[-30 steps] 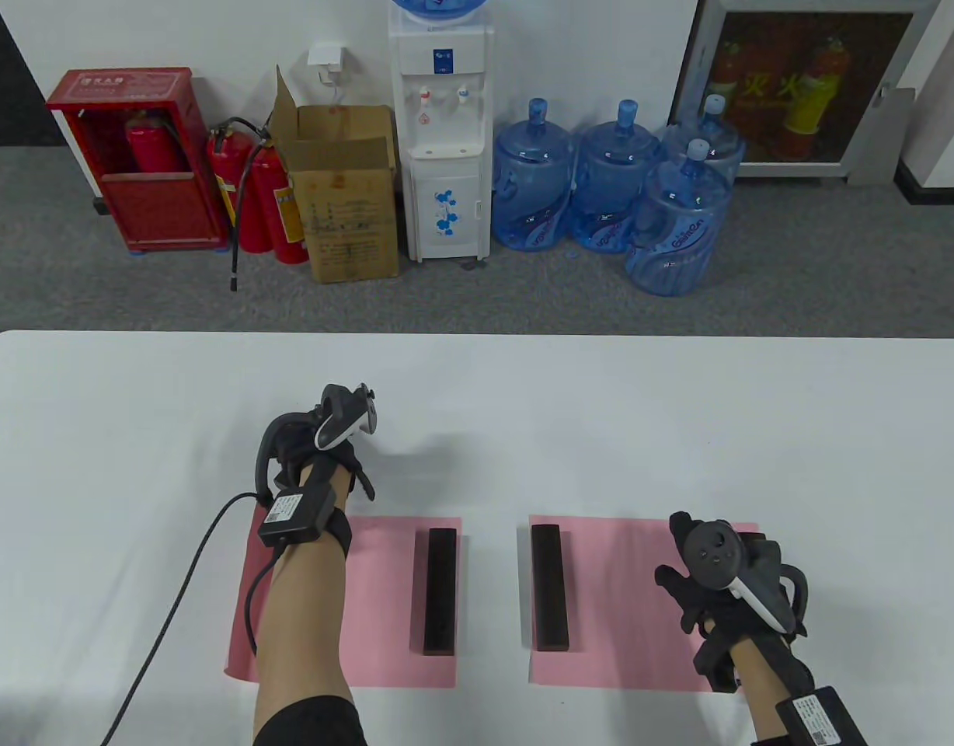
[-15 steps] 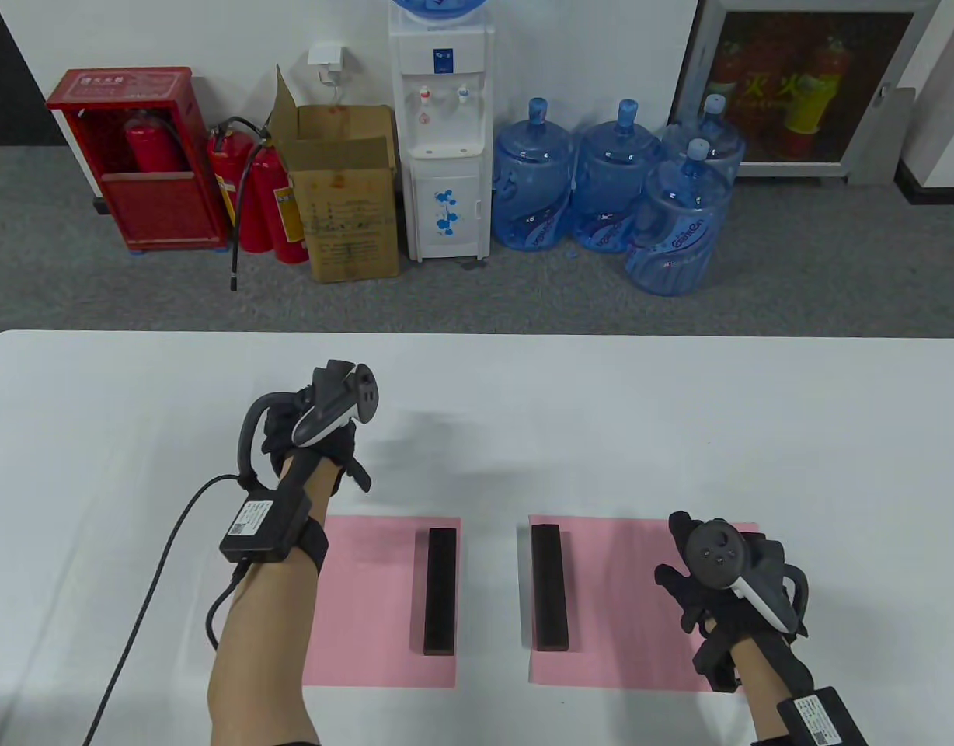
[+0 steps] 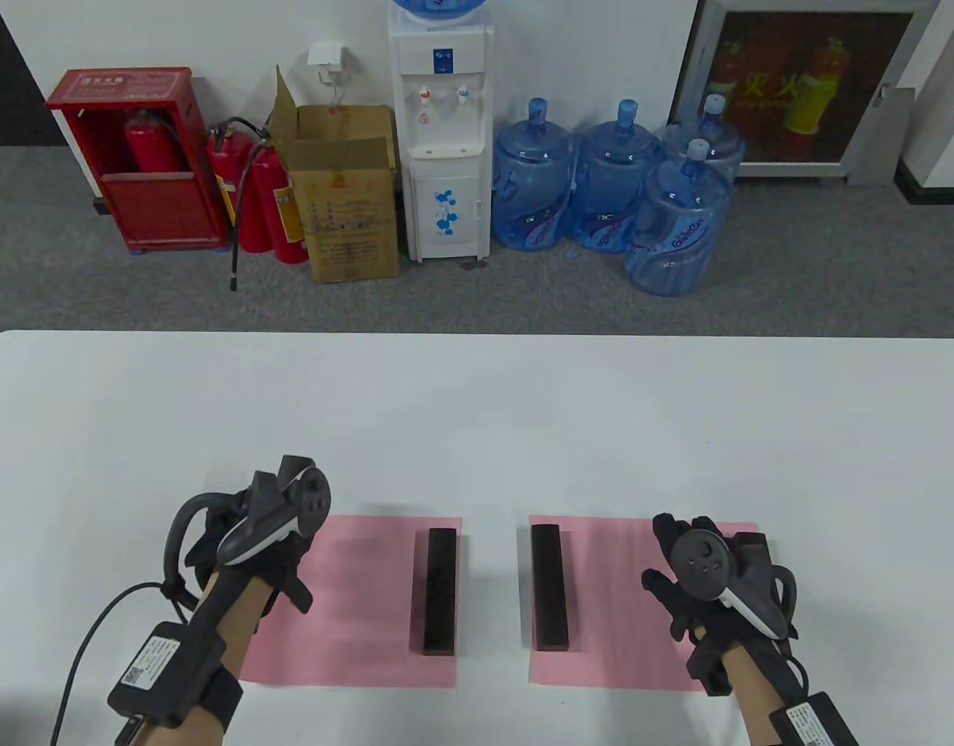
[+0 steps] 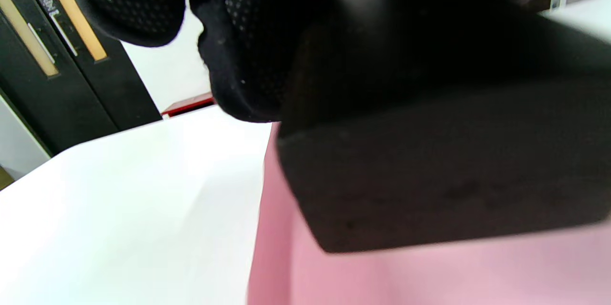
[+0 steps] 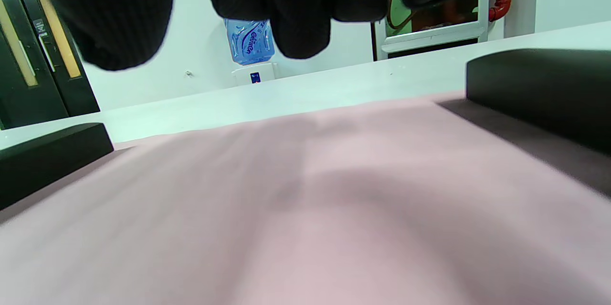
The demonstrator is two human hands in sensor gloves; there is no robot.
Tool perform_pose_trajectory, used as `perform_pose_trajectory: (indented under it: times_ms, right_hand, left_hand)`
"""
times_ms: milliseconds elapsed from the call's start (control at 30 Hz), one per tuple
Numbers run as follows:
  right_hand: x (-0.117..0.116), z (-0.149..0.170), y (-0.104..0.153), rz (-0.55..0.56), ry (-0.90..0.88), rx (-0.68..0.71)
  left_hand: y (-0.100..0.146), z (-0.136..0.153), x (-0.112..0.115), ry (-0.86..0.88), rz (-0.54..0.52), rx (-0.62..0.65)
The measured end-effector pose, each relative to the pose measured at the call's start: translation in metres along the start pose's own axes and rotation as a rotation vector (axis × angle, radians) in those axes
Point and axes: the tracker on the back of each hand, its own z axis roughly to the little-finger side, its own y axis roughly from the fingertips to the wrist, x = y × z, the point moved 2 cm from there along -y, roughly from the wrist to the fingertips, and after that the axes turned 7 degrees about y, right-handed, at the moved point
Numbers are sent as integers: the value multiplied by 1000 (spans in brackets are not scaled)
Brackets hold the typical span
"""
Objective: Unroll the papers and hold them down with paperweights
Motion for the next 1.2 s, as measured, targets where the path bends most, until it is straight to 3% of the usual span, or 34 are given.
perform_pose_trajectory:
  times_ms: [333, 600, 933, 1033, 1200]
  right_hand:
    - [-1, 3, 2, -23, -5, -13]
    - [-4, 6, 0, -47, -18, -20]
    - [-5, 6, 0, -63, -6, -19]
    - [-6, 6, 0, -73, -2, -23]
    - [-7, 6, 1, -85, -2, -25]
  left_hand:
    - [-9, 24, 65, -77, 168, -98]
    - [-14, 30, 93, -116, 231, -121]
    - [0, 29, 84, -135, 209, -143]
    - [6, 23, 70, -52, 149, -115]
    - [18, -14, 46, 213, 26, -12]
